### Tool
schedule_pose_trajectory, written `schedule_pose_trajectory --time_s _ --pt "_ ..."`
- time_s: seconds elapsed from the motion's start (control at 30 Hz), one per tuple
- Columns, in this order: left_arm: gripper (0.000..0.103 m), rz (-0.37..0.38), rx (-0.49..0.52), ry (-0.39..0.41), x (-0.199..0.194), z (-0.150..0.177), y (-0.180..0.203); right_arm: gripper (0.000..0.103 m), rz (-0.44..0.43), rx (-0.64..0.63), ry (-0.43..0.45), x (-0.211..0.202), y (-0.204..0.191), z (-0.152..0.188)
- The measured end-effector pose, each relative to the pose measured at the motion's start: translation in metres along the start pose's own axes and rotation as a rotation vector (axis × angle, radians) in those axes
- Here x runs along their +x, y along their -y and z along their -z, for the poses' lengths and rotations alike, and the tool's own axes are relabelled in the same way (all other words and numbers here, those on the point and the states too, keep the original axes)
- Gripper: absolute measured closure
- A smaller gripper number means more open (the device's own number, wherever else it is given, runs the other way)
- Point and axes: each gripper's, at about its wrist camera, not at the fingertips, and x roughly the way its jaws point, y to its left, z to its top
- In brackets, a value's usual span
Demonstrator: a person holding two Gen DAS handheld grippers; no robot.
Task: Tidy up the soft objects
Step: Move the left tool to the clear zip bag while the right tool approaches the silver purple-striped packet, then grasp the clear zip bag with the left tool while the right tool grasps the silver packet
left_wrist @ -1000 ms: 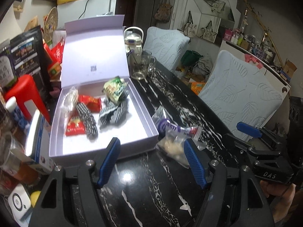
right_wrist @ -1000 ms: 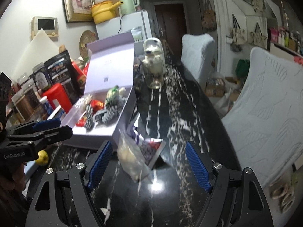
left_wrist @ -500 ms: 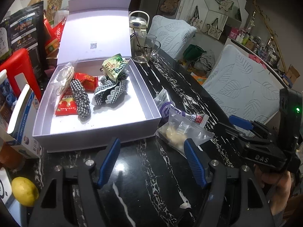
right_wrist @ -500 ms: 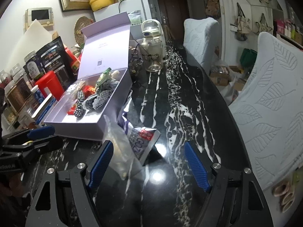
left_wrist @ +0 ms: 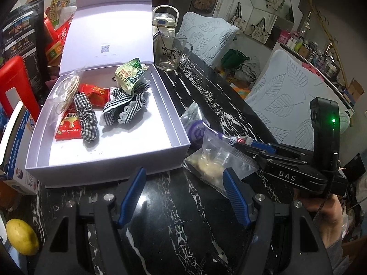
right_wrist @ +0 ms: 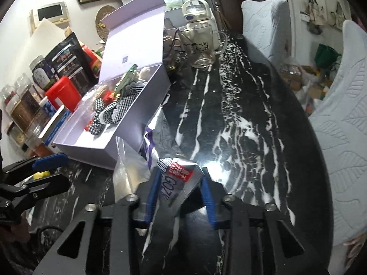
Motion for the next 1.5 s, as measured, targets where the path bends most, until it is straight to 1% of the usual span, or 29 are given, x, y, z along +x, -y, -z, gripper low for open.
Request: schedule_pose_trajectory --time_s 0.03,0.07,0.1,0.17,0.23,0.4,0.6,0.73,0.97,1.07,1.17,1.2,1.23,1.27,1.3,1.37,1.5 --pt "0.034 0.0 0.001 -0.001 0.001 0.0 0.001 0.083 -0.005 0.002 0.002 0.0 0.001 0.0" --pt "0.034 0.0 0.002 -0.002 0.001 -0.001 0.001 0.094 -0.012 0.003 0.004 0.0 0.001 0.0" --pt "0.034 0.002 0.001 -0.003 0.002 -0.001 0.002 0.097 -0.023 0.007 0.003 0.0 0.001 0.0" --pt "0.034 0.004 0.0 -0.005 0.002 0.0 0.002 0.098 -0.011 0.002 0.014 -0.002 0.0 0.002" --pt "0.034 0.007 0.001 -0.006 0.002 0.0 0.003 0.099 -0.018 -0.003 0.024 -0.006 -0.001 0.005" --pt "0.034 0.034 0.012 -0.009 0.001 0.004 0.01 0.099 -0.001 -0.008 0.023 -0.019 -0.002 0.015" --pt "0.034 0.077 0.045 -0.035 0.006 0.013 0.029 0.099 0.016 0.008 0.021 -0.041 -0.001 0.039" --pt "0.034 0.088 0.066 -0.049 0.009 0.02 0.041 0.099 0.042 0.018 0.022 -0.06 -0.002 0.057" --pt "0.034 0.097 0.086 -0.055 0.009 0.026 0.053 0.099 0.086 0.09 0.036 -0.089 0.008 0.087" --pt "0.034 0.096 0.093 -0.057 0.01 0.026 0.056 0.098 0.107 0.122 0.037 -0.098 0.012 0.097" --pt "0.034 0.092 0.099 -0.058 0.011 0.026 0.057 0.092 0.154 0.123 0.036 -0.101 0.014 0.101" --pt "0.034 0.088 0.1 -0.057 0.011 0.026 0.057 0.078 0.179 0.118 0.029 -0.1 0.014 0.101" --pt "0.034 0.082 0.102 -0.055 0.011 0.026 0.057 0.068 0.207 0.112 0.021 -0.098 0.014 0.1" --pt "0.034 0.076 0.103 -0.054 0.012 0.025 0.057 0.038 0.235 0.107 0.023 -0.097 0.014 0.099" --pt "0.034 0.071 0.103 -0.052 0.012 0.025 0.057 0.022 0.255 0.098 0.038 -0.098 0.012 0.097" --pt "0.034 0.06 0.096 -0.05 0.012 0.024 0.055 0.022 0.258 0.07 0.064 -0.099 0.009 0.093" --pt "0.034 0.039 0.071 -0.053 0.017 0.021 0.047 0.022 0.232 0.03 0.064 -0.092 0.003 0.079"
